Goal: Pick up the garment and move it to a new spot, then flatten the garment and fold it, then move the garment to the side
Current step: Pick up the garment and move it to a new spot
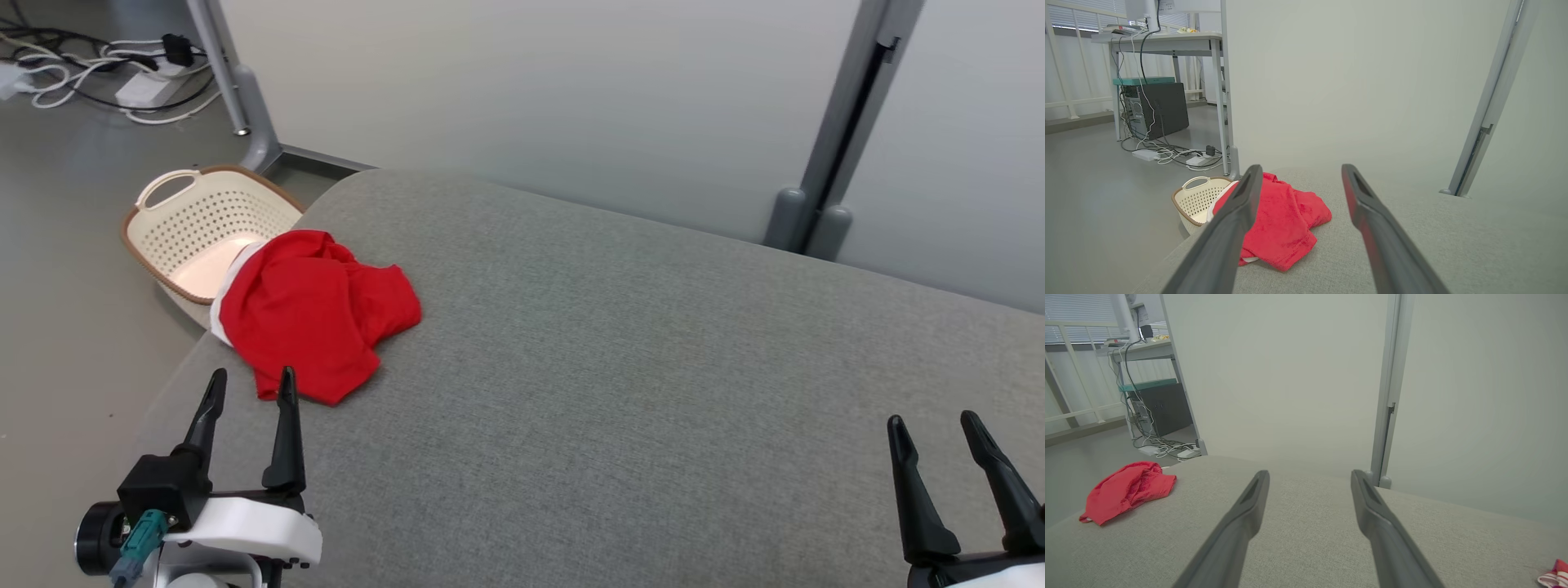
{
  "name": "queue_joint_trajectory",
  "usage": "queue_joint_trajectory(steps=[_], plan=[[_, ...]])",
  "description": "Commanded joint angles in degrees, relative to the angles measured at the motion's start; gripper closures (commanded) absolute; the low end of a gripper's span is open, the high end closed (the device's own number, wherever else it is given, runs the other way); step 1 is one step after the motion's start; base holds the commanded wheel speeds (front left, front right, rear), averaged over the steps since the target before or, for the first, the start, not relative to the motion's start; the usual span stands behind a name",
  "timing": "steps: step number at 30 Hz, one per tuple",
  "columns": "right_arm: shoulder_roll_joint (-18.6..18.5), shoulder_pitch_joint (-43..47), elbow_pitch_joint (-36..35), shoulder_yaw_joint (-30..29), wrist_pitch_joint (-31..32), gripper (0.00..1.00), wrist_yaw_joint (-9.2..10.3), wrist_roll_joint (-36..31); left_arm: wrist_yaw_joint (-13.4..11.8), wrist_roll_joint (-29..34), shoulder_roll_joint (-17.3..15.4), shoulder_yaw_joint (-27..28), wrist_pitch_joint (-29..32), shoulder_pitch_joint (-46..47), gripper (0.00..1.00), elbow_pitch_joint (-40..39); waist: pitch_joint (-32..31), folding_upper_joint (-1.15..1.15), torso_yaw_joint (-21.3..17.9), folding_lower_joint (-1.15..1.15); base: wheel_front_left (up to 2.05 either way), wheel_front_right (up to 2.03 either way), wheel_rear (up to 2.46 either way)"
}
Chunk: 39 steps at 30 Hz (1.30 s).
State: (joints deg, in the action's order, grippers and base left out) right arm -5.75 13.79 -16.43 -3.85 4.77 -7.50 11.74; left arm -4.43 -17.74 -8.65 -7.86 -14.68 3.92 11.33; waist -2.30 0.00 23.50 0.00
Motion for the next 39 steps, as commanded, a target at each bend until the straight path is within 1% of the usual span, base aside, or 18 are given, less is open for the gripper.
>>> queue_joint_trajectory(steps=[1,7,14,16,17,21,25,27,28,29,33,37,39], plan=[[-0.36,-0.57,-0.28,0.19,0.19,0.0,0.02,0.19,0.3,0.0,-0.63,0.38,-0.28,0.18,0.0,-0.09,0.0,0.0,2.7,0.0,0.0,0.0,0.0],[-0.89,-0.97,-0.39,0.4,0.37,0.0,0.02,0.15,0.76,-0.23,-0.93,1.11,-0.44,-0.63,0.0,0.25,0.39,0.0,3.87,0.0,0.0,0.0,0.0],[-1.26,-1.85,-0.73,0.22,0.62,0.0,0.02,0.45,0.59,0.71,-0.49,0.8,-0.51,0.67,0.0,0.72,1.98,0.0,3.6,0.0,0.0,0.0,0.0],[-1.54,-2.45,-0.92,0.5,0.85,0.0,0.02,0.48,0.85,0.21,0.03,0.91,-0.52,1.72,0.0,1.2,3.06,0.0,3.01,0.0,0.0,0.0,0.0],[-1.87,-3.32,-1.39,0.94,1.27,0.0,0.02,0.59,1.45,-0.29,0.59,0.9,-0.53,2.86,0.0,2.1,4.8,0.0,1.94,0.0,0.0,0.0,0.0],[-3.1,-6.3,-2.97,1.87,2.5,0.0,0.02,0.63,2.09,-1.67,1.78,1.67,-0.47,7.31,0.0,5.51,10.33,0.0,-1.36,0.0,0.0,0.0,0.0],[-4.54,-9.5,-4.5,2.0,3.4,0.0,0.02,0.54,3.21,-4.65,3.02,3.28,-0.46,13.49,0.0,12.68,16.94,0.0,-5.04,0.0,0.0,0.0,0.0],[-5.22,-10.97,-5.31,2.36,3.72,0.0,0.02,0.58,3.42,-5.75,2.7,4.98,-0.46,16.87,0.0,16.61,20.34,0.0,-7.08,0.0,0.0,0.0,0.0],[-5.22,-10.97,-5.31,2.36,3.72,0.0,0.02,0.58,3.42,-5.75,2.7,4.98,-0.46,16.87,0.0,16.61,20.34,0.0,-7.08,0.0,0.0,0.0,0.0],[-5.37,-11.6,-5.43,2.25,3.68,0.0,0.02,0.72,3.69,-6.62,2.75,5.75,-0.44,18.35,0.0,19.33,21.7,0.0,-7.84,0.0,0.0,0.0,0.0],[-5.84,-13.68,-5.75,1.56,3.13,0.0,0.02,0.75,4.45,-9.02,1.47,9.11,-0.45,24.54,0.0,29.61,26.49,0.0,-10.42,0.0,0.0,0.0,0.0],[-5.91,-15.11,-4.77,1.47,2.04,0.0,0.02,1.11,5.1,-10.4,-0.34,11.49,-0.48,28.9,0.0,39.74,28.6,0.0,-11.95,0.0,0.0,0.0,0.0],[-5.76,-15.48,-4.17,1.39,1.57,0.0,0.02,1.21,5.58,-10.79,-0.96,12.5,-0.44,30.32,0.0,42.67,29.01,0.0,-12.26,0.0,0.0,0.0,0.0]])
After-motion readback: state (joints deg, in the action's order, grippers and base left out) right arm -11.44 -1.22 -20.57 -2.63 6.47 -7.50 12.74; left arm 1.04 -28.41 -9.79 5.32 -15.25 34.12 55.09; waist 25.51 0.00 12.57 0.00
